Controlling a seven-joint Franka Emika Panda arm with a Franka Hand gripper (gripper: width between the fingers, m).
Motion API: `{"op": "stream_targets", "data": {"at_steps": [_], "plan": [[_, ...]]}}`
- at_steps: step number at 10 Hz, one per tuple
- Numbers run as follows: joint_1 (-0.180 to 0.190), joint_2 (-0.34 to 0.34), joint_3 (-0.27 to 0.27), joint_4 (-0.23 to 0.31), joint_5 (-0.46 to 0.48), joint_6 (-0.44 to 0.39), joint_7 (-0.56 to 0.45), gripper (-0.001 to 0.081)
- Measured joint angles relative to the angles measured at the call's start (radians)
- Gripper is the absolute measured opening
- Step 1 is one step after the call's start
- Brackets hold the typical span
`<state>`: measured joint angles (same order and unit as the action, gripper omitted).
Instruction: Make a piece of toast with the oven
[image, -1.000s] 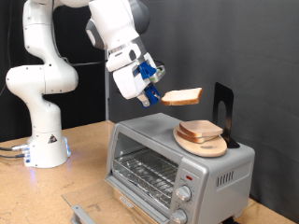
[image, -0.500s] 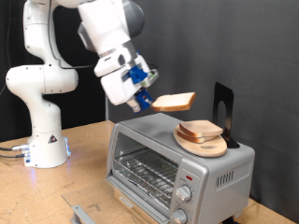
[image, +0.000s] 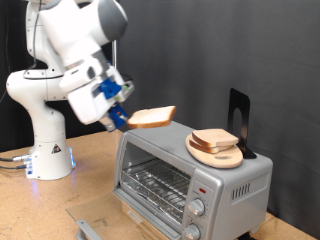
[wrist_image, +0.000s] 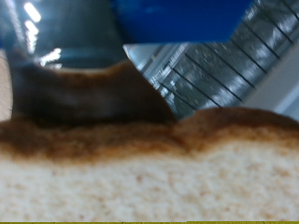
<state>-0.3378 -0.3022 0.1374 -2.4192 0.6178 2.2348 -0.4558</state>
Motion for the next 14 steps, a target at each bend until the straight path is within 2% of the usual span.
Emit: {"op": "stream_targets", "data": {"at_steps": [3, 7, 9, 12, 14], "plan": [[-0.006, 0.009, -0.008, 0.001, -0.001, -0.012, -0.033, 0.0359], [-0.032, 0.025, -0.101, 0.003, -0.007, -0.068, -0.253, 0.0359], [-0.051, 0.059, -0.136, 0.014, -0.041, -0.072, -0.362, 0.0359], [-0.065, 0.125, -0.142, 0.022, -0.07, -0.018, -0.387, 0.0359], [-0.068, 0.147, -0.143, 0.029, -0.07, -0.012, -0.387, 0.0359]]}}
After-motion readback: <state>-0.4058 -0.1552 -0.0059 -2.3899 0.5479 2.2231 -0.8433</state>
